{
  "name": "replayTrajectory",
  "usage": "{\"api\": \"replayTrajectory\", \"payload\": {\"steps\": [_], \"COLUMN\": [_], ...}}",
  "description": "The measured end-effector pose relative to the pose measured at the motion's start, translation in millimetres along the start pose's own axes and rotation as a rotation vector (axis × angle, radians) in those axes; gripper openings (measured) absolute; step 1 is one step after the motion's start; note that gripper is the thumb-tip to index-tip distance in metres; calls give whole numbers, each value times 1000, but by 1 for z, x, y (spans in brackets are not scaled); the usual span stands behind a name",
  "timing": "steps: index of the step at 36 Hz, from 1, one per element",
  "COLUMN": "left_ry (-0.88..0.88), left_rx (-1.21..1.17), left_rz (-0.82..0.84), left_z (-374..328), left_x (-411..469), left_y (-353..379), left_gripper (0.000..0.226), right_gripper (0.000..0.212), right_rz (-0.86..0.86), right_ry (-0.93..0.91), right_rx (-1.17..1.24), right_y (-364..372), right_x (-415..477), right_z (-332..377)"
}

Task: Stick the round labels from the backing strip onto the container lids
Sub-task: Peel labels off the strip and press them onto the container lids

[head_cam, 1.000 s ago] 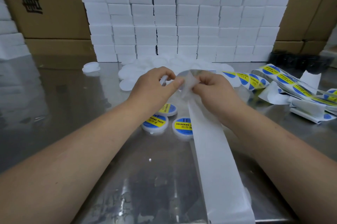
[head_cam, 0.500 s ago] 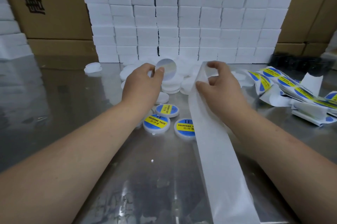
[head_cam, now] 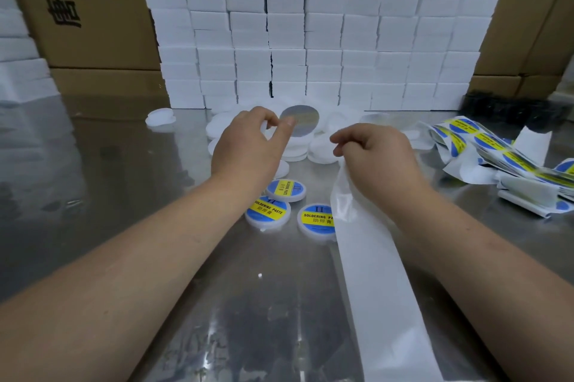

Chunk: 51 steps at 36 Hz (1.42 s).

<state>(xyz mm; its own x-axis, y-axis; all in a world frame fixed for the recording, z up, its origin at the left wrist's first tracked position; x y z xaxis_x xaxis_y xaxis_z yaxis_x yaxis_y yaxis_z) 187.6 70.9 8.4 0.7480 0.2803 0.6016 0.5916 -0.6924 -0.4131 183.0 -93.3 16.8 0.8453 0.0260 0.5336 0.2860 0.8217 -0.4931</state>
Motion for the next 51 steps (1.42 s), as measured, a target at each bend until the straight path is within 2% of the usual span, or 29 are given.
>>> {"api": "replayTrajectory", "payload": {"steps": [5,9,13,22,27,34,38,42,45,47,49,51], "left_ry": [45,79,125,190,243,210,184,60,-57,-129,-238,-387], "left_rx": [-16,-25,-5,45,101,230,327,385,197,-38,-310,-467], "left_rz": [-20,-32,-37,-18,-14,55,79,116,97,94,79,51], "left_z": [-4,-7,-10,-13,-13,-10,-7,2,0,-4,-10,-12], "left_x": [-1,-4,-6,-7,-6,-4,-1,6,9,10,11,13], "left_y": [-3,-5,-6,-7,-7,-3,1,1,-3,-5,-6,-5], "left_gripper": [19,22,26,28,35,39,35,29,28,31,25,26], "right_gripper": [30,43,48,37,28,22,27,26,25,25,28,30], "right_rz": [28,19,19,-20,-28,-21,-54,-137,-125,-98,-65,-31], "right_ry": [74,123,176,217,215,202,170,182,172,168,163,163], "right_rx": [197,227,260,397,379,295,281,350,375,377,397,419], "right_y": [-3,-2,0,1,-1,3,4,-4,-4,-2,0,1], "right_x": [-1,-2,-2,-1,1,1,1,4,3,2,1,0], "right_z": [0,1,0,2,2,0,-1,-2,-1,0,1,2]}}
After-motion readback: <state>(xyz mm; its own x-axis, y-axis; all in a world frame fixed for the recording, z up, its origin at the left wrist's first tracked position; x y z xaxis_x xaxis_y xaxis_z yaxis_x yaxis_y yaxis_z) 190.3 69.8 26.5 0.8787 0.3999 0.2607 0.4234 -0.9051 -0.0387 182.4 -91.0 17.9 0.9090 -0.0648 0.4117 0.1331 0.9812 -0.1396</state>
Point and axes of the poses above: each hand's wrist, its own x-axis towards the middle knuckle, its own y-axis out of the palm, z = x × y, the point moved 1 cm from there along x, towards the middle knuckle, and after that the axes turned 1 degree about x, right-handed, at the moved point
